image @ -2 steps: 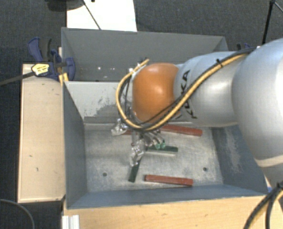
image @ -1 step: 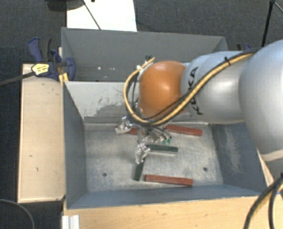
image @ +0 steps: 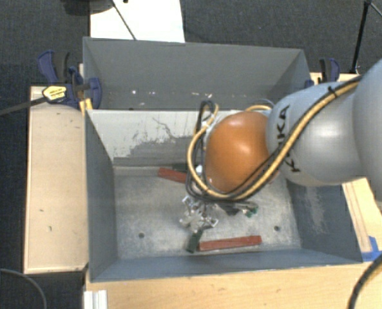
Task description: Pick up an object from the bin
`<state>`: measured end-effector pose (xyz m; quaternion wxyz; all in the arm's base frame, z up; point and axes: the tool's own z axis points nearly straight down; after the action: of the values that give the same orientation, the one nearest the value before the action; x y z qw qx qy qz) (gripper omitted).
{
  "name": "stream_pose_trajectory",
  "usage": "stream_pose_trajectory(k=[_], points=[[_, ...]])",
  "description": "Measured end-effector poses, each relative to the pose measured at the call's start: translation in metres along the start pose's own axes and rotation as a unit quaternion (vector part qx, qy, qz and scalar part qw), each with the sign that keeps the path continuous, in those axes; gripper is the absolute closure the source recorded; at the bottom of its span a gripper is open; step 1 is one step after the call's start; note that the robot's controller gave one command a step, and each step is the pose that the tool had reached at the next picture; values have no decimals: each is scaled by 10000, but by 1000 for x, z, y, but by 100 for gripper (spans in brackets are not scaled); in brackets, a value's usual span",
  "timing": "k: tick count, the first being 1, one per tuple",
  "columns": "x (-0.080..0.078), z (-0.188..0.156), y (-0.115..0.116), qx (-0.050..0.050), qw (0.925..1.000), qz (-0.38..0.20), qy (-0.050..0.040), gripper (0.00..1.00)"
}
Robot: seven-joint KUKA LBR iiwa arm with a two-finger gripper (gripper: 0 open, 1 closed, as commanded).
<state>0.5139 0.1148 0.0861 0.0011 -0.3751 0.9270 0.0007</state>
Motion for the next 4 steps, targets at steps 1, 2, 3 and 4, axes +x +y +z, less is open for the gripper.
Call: stream_pose_trajectory(k=[1,2,3,4], points=[[-2,-2,-1,14,10000,22,-25,0],[-2,-2,-1,13,10000,27,-21,0],[-10,-5,-2,-1,9998,185,6,0],[-21,-9,-15,4,10000,64,-6,0]])
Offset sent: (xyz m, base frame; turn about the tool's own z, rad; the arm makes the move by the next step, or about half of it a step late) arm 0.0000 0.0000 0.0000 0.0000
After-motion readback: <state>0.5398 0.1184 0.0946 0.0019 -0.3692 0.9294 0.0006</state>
